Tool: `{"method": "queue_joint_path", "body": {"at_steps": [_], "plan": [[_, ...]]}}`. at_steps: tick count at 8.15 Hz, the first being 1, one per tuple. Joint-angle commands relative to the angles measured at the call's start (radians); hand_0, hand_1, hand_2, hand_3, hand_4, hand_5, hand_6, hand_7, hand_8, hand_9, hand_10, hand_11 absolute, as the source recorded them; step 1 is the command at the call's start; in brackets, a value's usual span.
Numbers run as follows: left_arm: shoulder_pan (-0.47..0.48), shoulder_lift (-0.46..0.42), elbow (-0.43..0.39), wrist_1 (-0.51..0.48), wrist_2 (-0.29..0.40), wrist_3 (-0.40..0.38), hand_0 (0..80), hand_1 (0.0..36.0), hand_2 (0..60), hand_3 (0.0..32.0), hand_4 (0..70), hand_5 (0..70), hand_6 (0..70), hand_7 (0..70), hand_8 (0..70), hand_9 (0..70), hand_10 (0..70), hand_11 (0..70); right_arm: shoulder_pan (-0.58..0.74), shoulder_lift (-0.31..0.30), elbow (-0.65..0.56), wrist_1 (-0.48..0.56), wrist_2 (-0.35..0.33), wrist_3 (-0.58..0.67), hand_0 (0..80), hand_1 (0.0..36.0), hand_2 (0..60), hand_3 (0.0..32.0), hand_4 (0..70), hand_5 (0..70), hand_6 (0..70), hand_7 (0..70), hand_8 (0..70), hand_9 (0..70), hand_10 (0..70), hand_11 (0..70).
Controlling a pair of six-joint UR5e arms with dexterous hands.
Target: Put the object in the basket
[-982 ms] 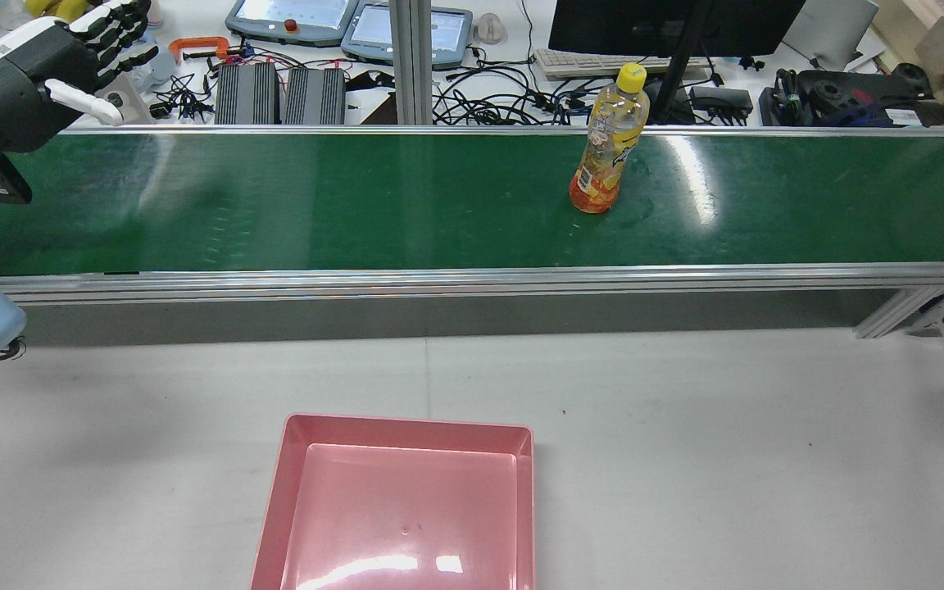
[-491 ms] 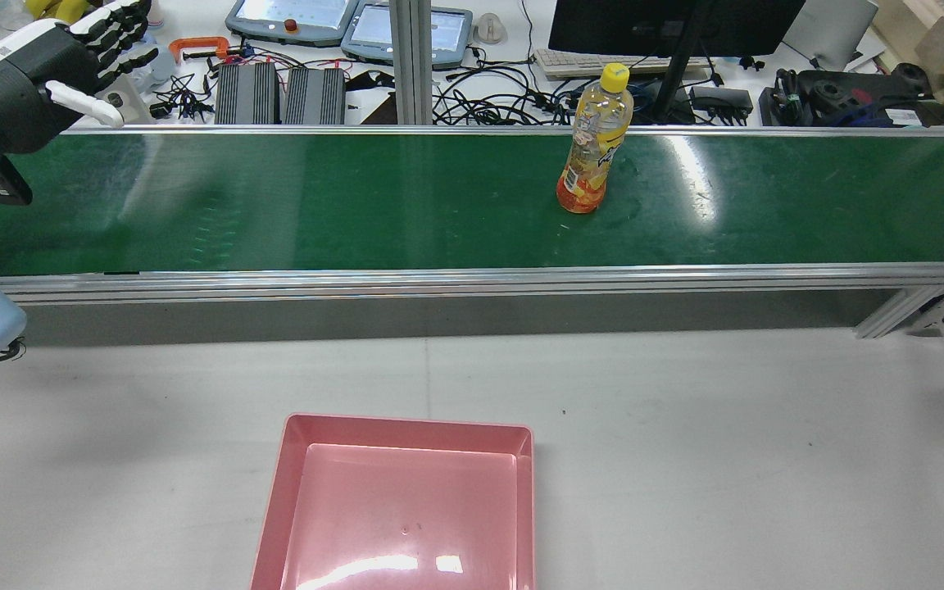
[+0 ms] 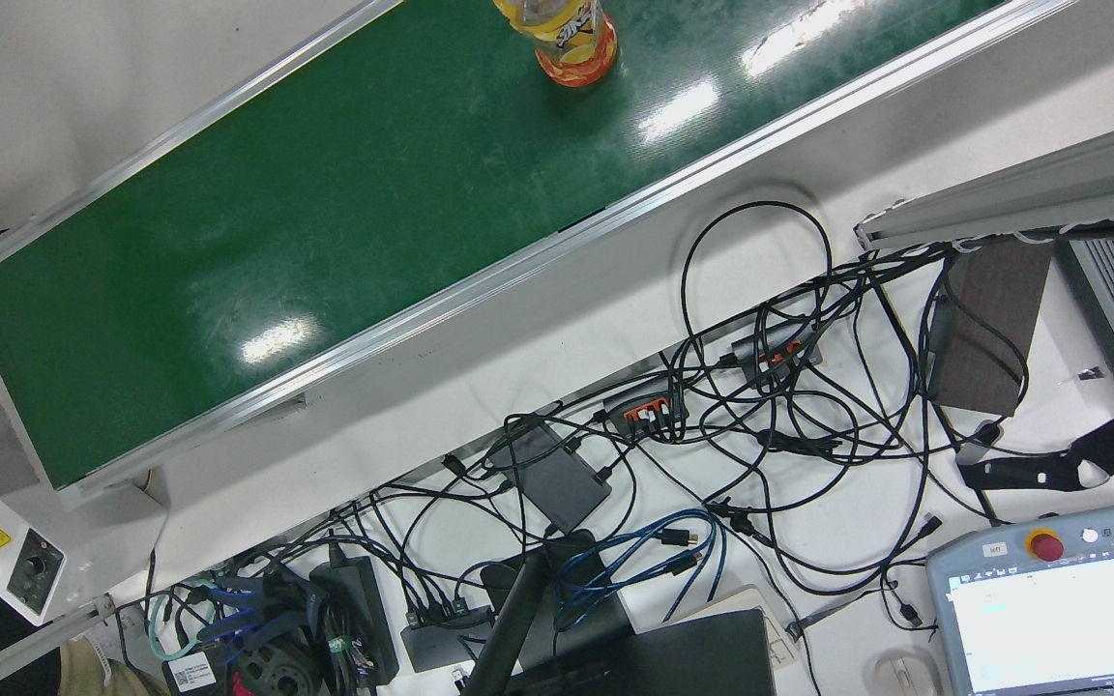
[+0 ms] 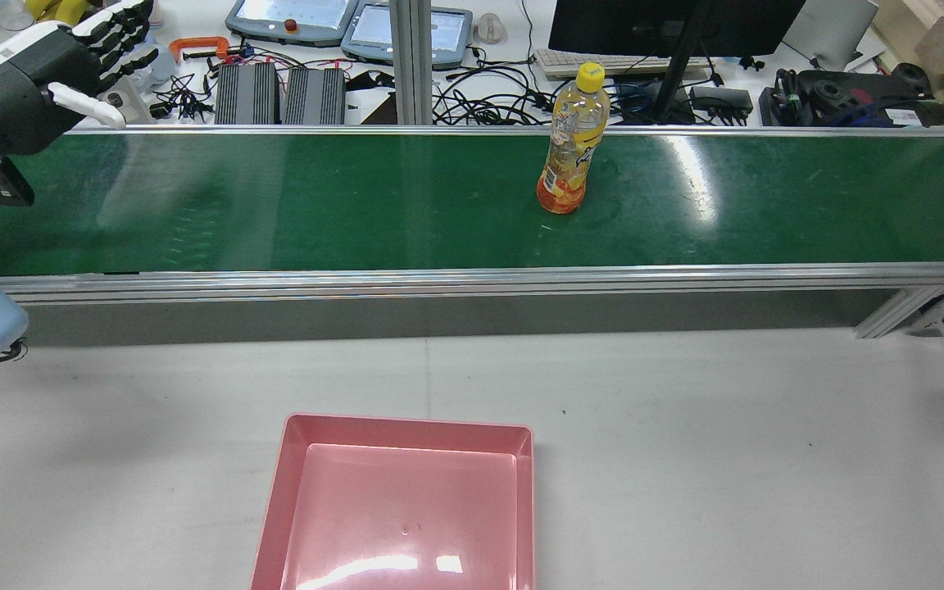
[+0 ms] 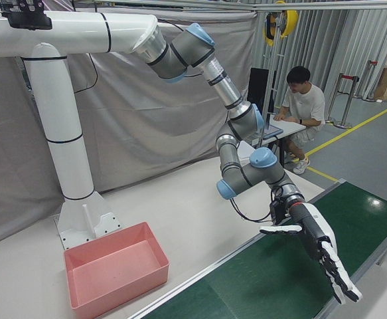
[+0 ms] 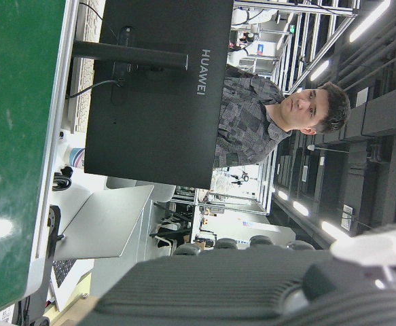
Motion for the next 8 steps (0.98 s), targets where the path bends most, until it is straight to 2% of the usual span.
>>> {"method": "queue_joint_path", "body": {"at_steps": [1,8], "plan": [[-0.001,-0.001,0.001,0.001,0.000,0.000,53.2,8.4,0.0,0.0,3.8,7.5,1.3,0.0,0.8,3.3,1.8,4.3,0.000,0.000,0.000,0.000,0.000,0.000,0.0,0.0,0.0,0.0,0.0,0.0,0.0,0.0,0.0,0.0,0.0,0.0],[-0.001,-0.011,0.000,0.001,0.000,0.000,53.1,8.2,0.0,0.0,3.4,7.3,1.2,0.0,0.0,1.6,4.2,7.8,0.000,0.000,0.000,0.000,0.000,0.000,0.0,0.0,0.0,0.0,0.0,0.0,0.0,0.0,0.0,0.0,0.0,0.0]]}}
